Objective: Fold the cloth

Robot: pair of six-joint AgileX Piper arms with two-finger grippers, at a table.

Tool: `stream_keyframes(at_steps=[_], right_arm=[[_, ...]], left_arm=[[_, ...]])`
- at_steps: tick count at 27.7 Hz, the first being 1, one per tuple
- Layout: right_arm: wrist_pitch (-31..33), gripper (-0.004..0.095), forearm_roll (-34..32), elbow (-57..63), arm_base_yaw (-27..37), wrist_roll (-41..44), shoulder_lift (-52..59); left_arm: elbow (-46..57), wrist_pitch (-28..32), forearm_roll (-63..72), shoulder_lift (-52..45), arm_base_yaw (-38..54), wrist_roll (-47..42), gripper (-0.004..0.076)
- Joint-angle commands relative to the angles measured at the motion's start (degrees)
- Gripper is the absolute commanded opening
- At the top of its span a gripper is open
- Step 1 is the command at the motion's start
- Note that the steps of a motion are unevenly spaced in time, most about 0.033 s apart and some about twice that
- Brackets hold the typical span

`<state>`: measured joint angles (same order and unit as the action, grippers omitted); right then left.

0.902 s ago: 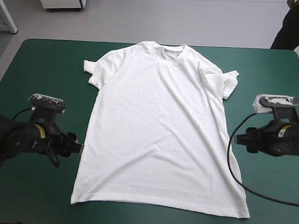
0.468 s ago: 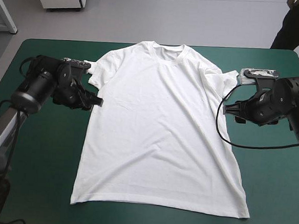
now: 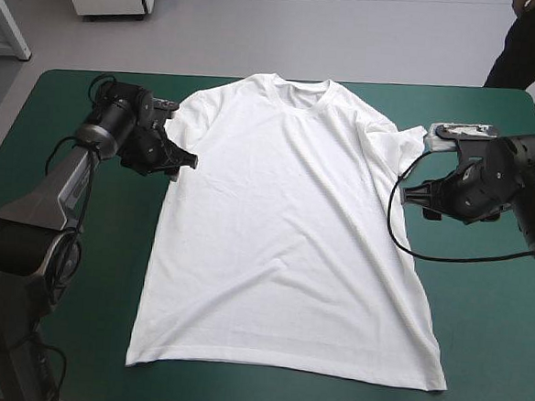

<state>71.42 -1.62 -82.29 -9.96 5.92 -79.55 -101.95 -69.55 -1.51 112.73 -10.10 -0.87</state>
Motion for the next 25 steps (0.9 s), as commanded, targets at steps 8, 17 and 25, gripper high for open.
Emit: stream_keyframes(at_steps=[8, 17, 25], right_arm=[[0.1, 0.0533, -1.7, -1.8, 0.4, -0.2, 1.6], [0.0, 0.0443, -3.1, -1.8, 0.4, -0.1, 1.6], [-2.0, 0.0443, 3.0, -2.8, 7.0, 1.3, -0.6]], left_arm=[[-2.9, 4.0, 0.8, 2.8, 0.0, 0.0, 0.0424], [-3.1, 5.3, 2.5, 6.9, 0.0, 0.0, 0.0412], [-3.1, 5.4, 2.2, 7.6, -0.1, 0.0, -0.0022]])
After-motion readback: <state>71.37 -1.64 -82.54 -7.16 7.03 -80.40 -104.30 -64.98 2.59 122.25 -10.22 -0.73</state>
